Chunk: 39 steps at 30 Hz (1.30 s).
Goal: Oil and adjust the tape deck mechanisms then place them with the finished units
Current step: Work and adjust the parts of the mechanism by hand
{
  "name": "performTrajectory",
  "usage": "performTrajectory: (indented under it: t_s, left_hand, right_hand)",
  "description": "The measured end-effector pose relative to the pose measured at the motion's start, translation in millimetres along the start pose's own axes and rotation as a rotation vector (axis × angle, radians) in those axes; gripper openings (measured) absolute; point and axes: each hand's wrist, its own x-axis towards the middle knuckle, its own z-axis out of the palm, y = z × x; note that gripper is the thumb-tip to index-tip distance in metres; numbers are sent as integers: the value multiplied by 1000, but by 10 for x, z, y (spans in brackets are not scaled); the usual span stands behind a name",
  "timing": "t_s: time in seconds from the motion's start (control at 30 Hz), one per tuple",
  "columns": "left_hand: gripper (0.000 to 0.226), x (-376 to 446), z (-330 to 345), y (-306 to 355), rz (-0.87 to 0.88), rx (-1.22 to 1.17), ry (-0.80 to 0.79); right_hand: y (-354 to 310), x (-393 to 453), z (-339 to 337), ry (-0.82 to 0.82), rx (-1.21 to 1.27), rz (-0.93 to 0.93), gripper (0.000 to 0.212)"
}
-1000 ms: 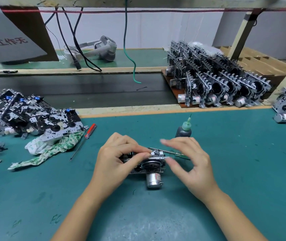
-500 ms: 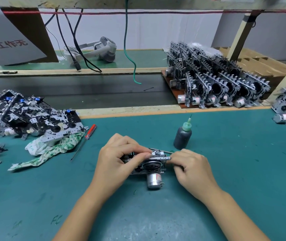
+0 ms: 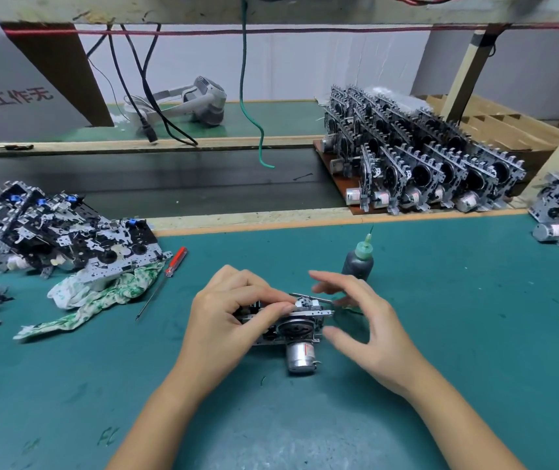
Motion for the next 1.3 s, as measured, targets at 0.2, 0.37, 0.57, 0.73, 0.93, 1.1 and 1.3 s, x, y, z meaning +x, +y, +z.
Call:
performTrajectory:
  t_s: [0.2,0.37,0.57,0.73,0.93,1.1,1.3]
  left_hand:
    - [7,7,5,-5,3,11,-2]
    - [10,19,-8,-10,-7,1,-24]
    - [4,9,-8,-16,1,-12,-24]
    - [12,16,-11,-26,-2,-11,-37]
    - [6,13,-16,-14,2,-4,-32]
    - [5,10,-30,7,-29,-41,-4]
    - [28,1,-57,-31,93,216,93]
  right_hand:
    - [5,77,146,0,13,99,31]
    - [12,80,168,12,100,117,34]
    - [5,98,162,0,205,127,34]
    - [17,125,147,-45,239,136,34]
    - [12,126,120,-75,239,105,29]
    - [-165,149,12,127,-106,-65,23]
    - [-493,413,-39,-143,-812,-492,41]
